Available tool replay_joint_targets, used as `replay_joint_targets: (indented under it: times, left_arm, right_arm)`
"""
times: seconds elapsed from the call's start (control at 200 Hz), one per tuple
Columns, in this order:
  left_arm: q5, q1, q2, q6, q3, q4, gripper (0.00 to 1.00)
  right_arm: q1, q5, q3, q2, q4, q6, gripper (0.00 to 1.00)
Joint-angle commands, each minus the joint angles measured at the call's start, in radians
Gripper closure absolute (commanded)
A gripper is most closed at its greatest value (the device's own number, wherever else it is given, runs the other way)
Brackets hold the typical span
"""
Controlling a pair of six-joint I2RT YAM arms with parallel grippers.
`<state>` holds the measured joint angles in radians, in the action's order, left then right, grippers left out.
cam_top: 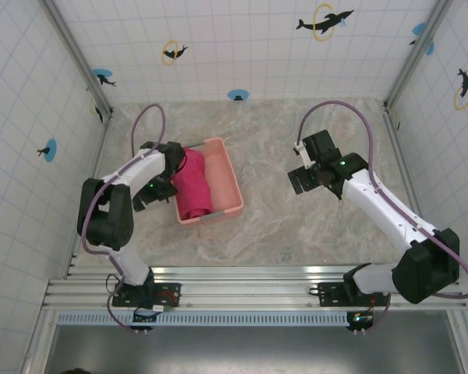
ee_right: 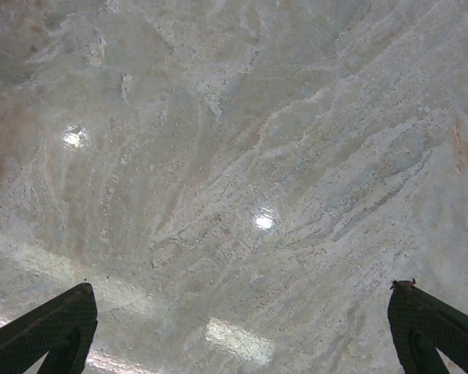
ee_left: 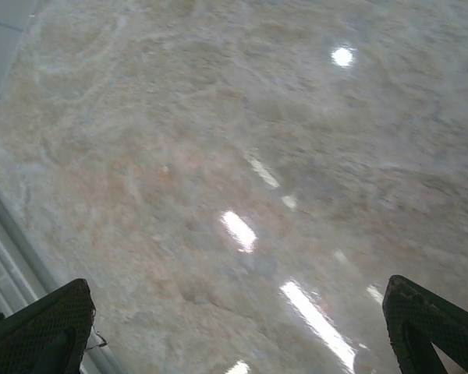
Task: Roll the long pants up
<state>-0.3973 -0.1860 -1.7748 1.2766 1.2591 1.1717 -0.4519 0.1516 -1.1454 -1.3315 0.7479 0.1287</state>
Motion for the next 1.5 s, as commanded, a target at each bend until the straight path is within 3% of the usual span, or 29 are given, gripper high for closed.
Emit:
replay_joint_targets:
  times: [0.0,0.175,0.295,0.4,0.465,0.57,0.641,0.716,0.796,0.871,0.921,1.011,1.066,1.136,1.256,1.316,1.416,1.496]
  left_arm:
    - [0.086,-0.095,-0.115,0.063,0.08,-0.043,0.02]
    - [0.144,-0.214,-0.254,0.088,0.231,-0.153,0.03]
    - [0.059,-0.235,-0.266,0.05,0.39,-0.131,0.03]
    - [-0.103,-0.216,-0.119,-0.055,0.403,-0.158,0.03]
    - [-0.167,-0.193,0.032,-0.196,0.299,-0.273,0.02]
    - [-0.272,-0.179,0.32,-0.488,-0.021,-0.551,0.03]
    - [-0.331,-0.177,0.486,-0.664,-0.228,-0.707,0.02]
    - [-0.365,-0.174,0.613,-0.839,-0.431,-0.878,0.02]
    - [-0.426,-0.167,0.66,-0.89,-0.547,-0.976,0.02]
    - [-0.502,-0.161,0.642,-0.883,-0.628,-1.079,0.02]
    - [-0.49,-0.152,0.616,-0.914,-0.653,-1.143,0.03]
    - [-0.358,-0.138,0.576,-1.021,-0.634,-1.192,0.02]
    - [-0.312,-0.13,0.561,-1.088,-0.638,-1.251,0.02]
    - [-0.297,-0.087,0.563,-1.07,-0.644,-1.259,0.02]
    - [-0.186,-0.009,0.608,-1.068,-0.69,-1.292,0.02]
    - [-0.151,-0.009,0.622,-1.128,-0.739,-1.348,0.02]
    - [-0.141,0.0,0.633,-1.143,-0.829,-1.455,0.03]
    - [-0.145,0.005,0.63,-1.143,-0.905,-1.576,0.03]
  right_arm:
    - [0.013,0.024,-0.035,0.034,0.029,-0.02,0.01]
    - [0.026,0.026,-0.031,0.045,0.027,-0.02,0.01]
    - [0.037,0.019,-0.04,0.041,0.027,-0.022,0.01]
    - [0.048,0.037,-0.04,0.051,-0.003,-0.025,0.01]
    - [0.071,0.075,-0.037,0.055,-0.042,-0.011,0.01]
    - [0.123,0.203,-0.009,0.061,-0.153,0.022,0.01]
    - [0.169,0.198,0.042,0.059,-0.258,0.004,0.01]
    - [0.172,0.319,0.126,0.05,-0.37,-0.029,0.01]
    - [0.19,0.43,0.208,0.046,-0.458,-0.003,0.01]
    - [0.25,0.415,0.339,0.088,-0.599,0.072,0.01]
    - [0.279,0.357,0.48,0.133,-0.776,0.071,0.01]
    - [0.259,0.3,0.7,0.209,-1.099,-0.097,0.01]
    - [0.278,0.224,0.74,0.246,-1.12,-0.085,0.01]
    - [0.284,0.136,0.796,0.249,-1.201,-0.059,0.01]
    - [0.282,0.195,0.832,0.206,-1.293,-0.045,0.01]
    - [0.298,0.148,0.86,0.163,-1.398,-0.036,0.01]
    - [0.293,0.019,0.8,0.049,-1.429,-0.084,0.01]
    - [0.283,0.031,0.796,-0.003,-1.495,-0.146,0.01]
